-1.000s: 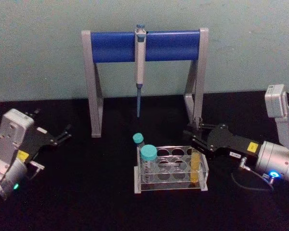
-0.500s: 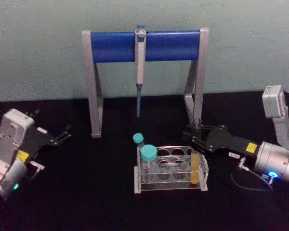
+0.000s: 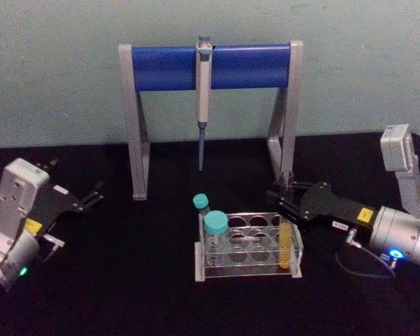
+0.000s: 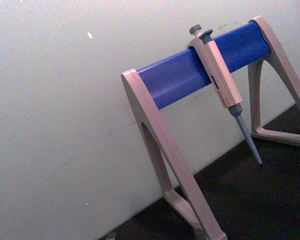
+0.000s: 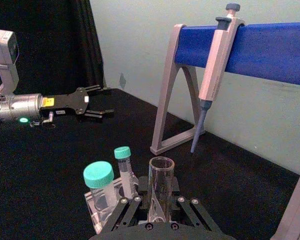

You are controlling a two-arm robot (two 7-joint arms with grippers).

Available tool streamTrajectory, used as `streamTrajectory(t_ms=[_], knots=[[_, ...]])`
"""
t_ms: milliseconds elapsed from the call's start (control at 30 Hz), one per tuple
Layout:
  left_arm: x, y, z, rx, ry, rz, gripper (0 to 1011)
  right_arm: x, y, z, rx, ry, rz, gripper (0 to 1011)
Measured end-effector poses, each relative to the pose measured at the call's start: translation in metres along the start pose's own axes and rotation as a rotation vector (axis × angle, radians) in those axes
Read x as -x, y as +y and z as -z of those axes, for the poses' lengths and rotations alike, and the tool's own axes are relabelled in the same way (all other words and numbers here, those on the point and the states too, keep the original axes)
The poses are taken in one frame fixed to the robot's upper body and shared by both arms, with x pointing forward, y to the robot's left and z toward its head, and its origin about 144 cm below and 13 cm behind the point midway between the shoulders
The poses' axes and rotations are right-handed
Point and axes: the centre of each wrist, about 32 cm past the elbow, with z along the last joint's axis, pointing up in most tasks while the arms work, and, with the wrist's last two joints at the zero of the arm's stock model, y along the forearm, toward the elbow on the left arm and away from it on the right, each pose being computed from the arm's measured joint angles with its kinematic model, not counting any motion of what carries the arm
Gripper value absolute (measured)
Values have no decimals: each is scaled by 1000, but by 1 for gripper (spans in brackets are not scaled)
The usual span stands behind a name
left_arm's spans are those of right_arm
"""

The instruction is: Pick up the test tube from the test tube rack, shake it, then place it back into the test tube rack.

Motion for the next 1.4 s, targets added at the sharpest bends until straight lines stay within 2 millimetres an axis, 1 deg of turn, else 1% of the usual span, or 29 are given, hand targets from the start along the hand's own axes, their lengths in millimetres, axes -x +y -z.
streamTrajectory(t_ms=[700, 833, 867, 933, 1033, 1100, 1133, 1233, 1267, 1333, 1400], knots=[[0, 0, 0, 0, 0, 0, 1002, 0, 0, 0, 0, -1, -2, 235], [0, 0, 0, 0, 0, 0, 1001, 0, 0, 0, 1, -2, -3, 308], [0, 0, 0, 0, 0, 0, 1001, 0, 0, 0, 1, -2, -3, 376], [0, 0, 0, 0, 0, 0, 1001, 0, 0, 0, 1, -2, -4, 414], [0, 0, 0, 0, 0, 0, 1001, 0, 0, 0, 1, -2, -4, 537], [0, 0, 0, 0, 0, 0, 1001, 0, 0, 0, 0, -1, -4, 577], [0, 0, 0, 0, 0, 0, 1001, 0, 0, 0, 0, -1, -4, 637], [0, 0, 0, 0, 0, 0, 1001, 0, 0, 0, 0, -1, -4, 699], [0, 0, 0, 0, 0, 0, 1001, 0, 0, 0, 0, -1, -4, 754], [0, 0, 0, 0, 0, 0, 1001, 0, 0, 0, 0, -1, -4, 790], [0, 0, 0, 0, 0, 0, 1001, 0, 0, 0, 0, -1, -4, 866]])
